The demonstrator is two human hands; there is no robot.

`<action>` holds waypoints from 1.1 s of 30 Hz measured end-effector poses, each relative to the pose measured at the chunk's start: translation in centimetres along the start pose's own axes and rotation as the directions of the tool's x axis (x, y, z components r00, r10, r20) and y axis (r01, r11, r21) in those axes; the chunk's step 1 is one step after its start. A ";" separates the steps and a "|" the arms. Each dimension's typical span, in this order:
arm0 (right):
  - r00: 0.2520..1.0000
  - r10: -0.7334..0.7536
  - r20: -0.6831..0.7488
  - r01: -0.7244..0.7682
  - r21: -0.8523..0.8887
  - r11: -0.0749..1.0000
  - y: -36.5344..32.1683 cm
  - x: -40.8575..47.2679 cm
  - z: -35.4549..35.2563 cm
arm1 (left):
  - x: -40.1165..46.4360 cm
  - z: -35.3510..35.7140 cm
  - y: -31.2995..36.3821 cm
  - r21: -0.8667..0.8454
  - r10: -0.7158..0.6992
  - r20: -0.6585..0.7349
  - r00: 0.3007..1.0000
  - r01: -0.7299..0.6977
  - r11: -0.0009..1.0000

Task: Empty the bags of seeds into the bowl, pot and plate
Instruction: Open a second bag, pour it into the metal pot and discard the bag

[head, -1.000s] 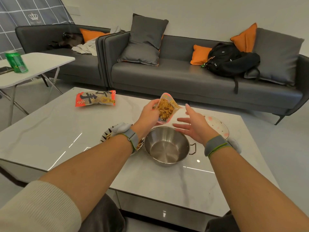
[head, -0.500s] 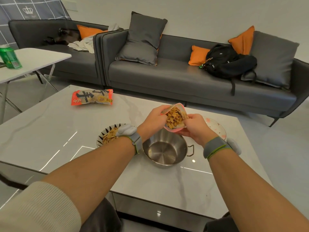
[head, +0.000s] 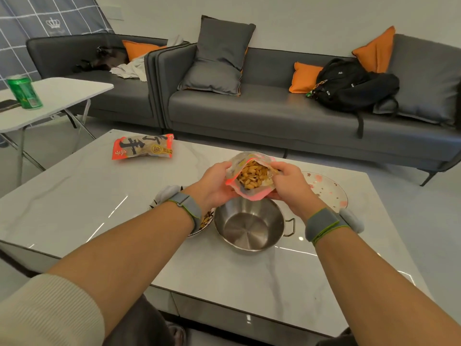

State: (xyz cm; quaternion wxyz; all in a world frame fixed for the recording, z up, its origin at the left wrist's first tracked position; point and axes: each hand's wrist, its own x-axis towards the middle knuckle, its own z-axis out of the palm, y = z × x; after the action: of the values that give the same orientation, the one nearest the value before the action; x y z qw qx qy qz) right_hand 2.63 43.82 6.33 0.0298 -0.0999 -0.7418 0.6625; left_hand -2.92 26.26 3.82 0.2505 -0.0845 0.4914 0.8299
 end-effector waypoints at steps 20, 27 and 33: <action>0.939 0.331 0.095 -0.344 0.189 0.920 0.5 -0.5 -2.0 | 0.7 0.7 -1.3 0.096 0.044 -0.119 0.992 -0.033 0.995; 0.915 0.382 0.131 -0.404 0.252 0.880 -0.3 -1.3 -1.3 | 0.7 0.7 -1.0 0.104 0.012 -0.091 0.996 -0.002 0.995; 0.923 0.368 0.110 -0.381 0.134 0.915 -0.2 -0.8 -1.0 | 0.0 0.7 -0.8 0.151 -0.035 -0.096 0.995 0.049 0.987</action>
State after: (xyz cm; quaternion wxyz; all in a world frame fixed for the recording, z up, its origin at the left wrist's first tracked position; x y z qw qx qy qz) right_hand 3.55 44.67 6.75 -0.1206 -0.2099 -0.6566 0.7143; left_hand -2.39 27.17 3.55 0.2504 -0.1141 0.5628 0.7795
